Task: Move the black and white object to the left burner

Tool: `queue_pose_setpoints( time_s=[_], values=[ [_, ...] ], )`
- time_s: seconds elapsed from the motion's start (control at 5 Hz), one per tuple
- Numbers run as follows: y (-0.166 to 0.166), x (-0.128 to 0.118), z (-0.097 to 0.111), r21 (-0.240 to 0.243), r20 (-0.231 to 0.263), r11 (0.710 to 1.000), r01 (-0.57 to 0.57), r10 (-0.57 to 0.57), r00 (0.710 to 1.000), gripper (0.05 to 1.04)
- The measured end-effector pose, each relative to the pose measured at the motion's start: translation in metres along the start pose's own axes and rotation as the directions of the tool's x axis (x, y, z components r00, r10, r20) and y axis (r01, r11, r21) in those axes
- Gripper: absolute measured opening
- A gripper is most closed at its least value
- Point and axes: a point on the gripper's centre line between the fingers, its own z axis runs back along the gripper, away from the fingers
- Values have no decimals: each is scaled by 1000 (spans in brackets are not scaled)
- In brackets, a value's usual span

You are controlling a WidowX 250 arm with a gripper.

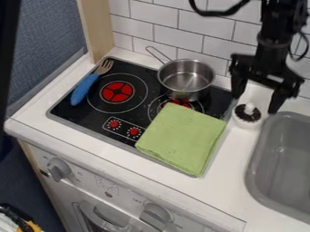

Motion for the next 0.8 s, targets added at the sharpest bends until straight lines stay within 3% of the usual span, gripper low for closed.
queue_pose_setpoints(
  time_s=[0.4, 0.6, 0.8],
  values=[
    [0, -4, -5, 6, -8, 1000, 1, -1, 1000, 948],
    [-1, -3, -5, 2, 2, 1000, 5, -5, 1000, 664],
    [0, -5, -13, 5, -21, 1000, 5, -5, 1000, 361]
  ],
)
